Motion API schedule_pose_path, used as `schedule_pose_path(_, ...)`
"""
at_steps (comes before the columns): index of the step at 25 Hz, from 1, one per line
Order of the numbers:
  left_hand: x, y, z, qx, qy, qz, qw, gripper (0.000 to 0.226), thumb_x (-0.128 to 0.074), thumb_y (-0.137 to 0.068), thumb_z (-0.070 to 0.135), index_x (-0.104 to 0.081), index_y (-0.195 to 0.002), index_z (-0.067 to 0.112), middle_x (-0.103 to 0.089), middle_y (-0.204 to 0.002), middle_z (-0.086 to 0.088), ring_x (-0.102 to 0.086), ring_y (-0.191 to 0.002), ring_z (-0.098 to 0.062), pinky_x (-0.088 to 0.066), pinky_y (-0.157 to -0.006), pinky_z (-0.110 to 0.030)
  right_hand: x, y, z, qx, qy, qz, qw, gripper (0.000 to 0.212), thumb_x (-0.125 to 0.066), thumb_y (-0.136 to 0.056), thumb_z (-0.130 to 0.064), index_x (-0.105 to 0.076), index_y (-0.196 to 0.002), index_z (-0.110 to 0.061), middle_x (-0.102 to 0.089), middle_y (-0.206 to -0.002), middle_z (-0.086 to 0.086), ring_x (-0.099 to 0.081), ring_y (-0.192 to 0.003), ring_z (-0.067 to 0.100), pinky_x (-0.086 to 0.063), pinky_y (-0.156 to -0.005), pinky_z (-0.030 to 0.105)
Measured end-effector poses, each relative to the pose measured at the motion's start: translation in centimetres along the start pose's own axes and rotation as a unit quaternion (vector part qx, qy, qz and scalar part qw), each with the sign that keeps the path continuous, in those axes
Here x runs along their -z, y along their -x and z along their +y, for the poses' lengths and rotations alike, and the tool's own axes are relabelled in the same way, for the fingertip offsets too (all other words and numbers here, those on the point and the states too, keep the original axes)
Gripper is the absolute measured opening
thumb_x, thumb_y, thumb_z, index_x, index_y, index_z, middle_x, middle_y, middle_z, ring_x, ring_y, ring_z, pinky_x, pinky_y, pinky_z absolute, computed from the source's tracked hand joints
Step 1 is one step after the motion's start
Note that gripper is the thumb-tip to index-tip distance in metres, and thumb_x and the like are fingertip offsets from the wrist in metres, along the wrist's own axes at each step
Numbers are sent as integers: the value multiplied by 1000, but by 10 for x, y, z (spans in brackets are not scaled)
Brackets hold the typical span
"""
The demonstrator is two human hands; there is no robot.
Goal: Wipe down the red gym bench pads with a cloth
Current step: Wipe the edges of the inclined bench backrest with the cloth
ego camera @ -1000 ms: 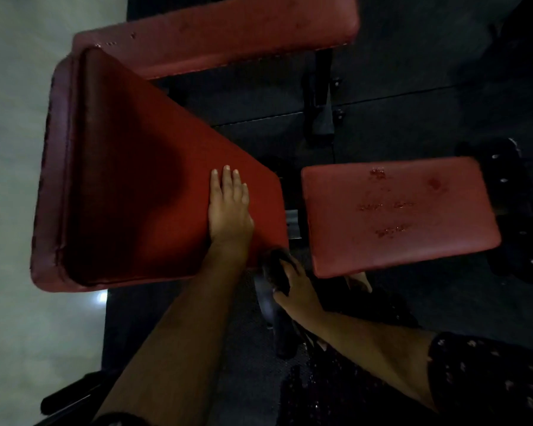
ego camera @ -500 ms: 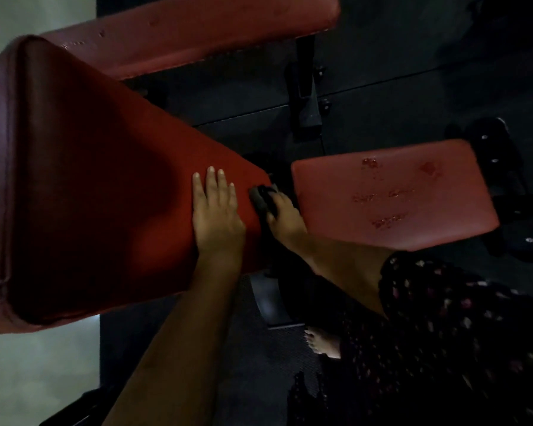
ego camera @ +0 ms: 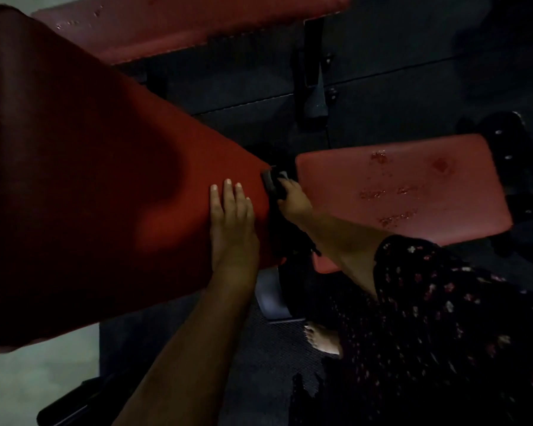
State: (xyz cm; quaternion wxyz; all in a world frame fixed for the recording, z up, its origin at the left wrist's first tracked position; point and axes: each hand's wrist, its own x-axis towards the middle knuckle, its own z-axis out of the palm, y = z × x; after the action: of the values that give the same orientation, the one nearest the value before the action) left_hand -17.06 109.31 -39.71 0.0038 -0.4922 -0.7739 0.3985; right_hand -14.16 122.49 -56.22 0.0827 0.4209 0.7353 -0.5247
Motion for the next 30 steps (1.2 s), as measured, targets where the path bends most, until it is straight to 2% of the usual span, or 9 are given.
schedule_pose_path(5,-3,-6,21,-67,16,-20,997,62,-34,-102,36,-14,-154,9,-12,-161,-18,-5,-148,-40,4,-114,-62,-59,114,51,-17,-126,15,992,64,-51,-83,-1,-41,-145,-14,-41,-146,11,-42,-131,22,-31,-113,29)
schedule_pose_path(8,-11,-11,25,-46,14,-6,999,65,-32,-101,39,-10,-155,11,-4,-162,-17,0,-149,-37,8,-114,-59,-79,154,65,-90,-236,9,968,54,-53,-89,7,-45,-140,-7,-49,-131,7,-46,-116,12,-35,-94,7)
schedule_pose_path(9,-13,-11,25,-39,-6,-11,999,65,-29,-101,40,-8,-155,11,-1,-162,-18,3,-149,-36,9,-114,-58,-81,155,70,-130,-279,6,952,54,-54,-90,6,-44,-141,-7,-51,-129,6,-48,-116,14,-36,-91,7)
schedule_pose_path(11,-16,-11,26,-43,-58,-29,997,65,-21,-103,42,-3,-155,8,5,-161,-22,7,-149,-36,9,-116,-57,-84,140,81,-203,-326,4,923,58,-58,-89,1,-43,-143,-12,-54,-130,8,-52,-120,24,-41,-95,22)
schedule_pose_path(13,-18,-10,28,-46,-74,-28,996,64,-18,-103,41,-3,-155,6,6,-160,-24,7,-149,-37,8,-116,-56,-78,115,87,-228,-325,-1,918,55,-59,-87,1,-48,-140,-13,-59,-122,11,-56,-117,32,-45,-93,31)
schedule_pose_path(17,-21,-12,28,-44,-50,-15,998,62,-19,-102,36,-6,-154,6,3,-160,-24,5,-149,-38,11,-114,-57,-36,53,69,-146,-240,-18,960,51,-54,-93,-3,-47,-142,-14,-58,-121,5,-62,-95,24,-50,-80,25)
schedule_pose_path(20,-23,-14,31,-49,-47,-20,997,66,-19,-102,38,-1,-154,2,8,-159,-26,9,-148,-40,15,-111,-58,-8,-13,46,-100,-182,-22,978,51,-53,-96,-12,-41,-145,-10,-53,-137,13,-54,-121,31,-44,-101,36)
schedule_pose_path(24,-24,-19,33,-60,-25,-26,998,63,-12,-104,36,6,-151,-2,13,-158,-28,13,-146,-42,16,-109,-59,13,-77,19,-70,-144,-20,987,54,-53,-96,-12,-36,-147,-8,-44,-146,17,-44,-133,32,-36,-110,38)
schedule_pose_path(30,-24,-17,30,-53,23,5,998,60,-20,-104,31,-6,-153,-1,3,-160,-24,7,-148,-41,15,-111,-58,16,12,24,-170,-235,-93,952,48,-46,-100,-6,-32,-146,-3,-42,-142,15,-40,-133,32,-40,-89,26)
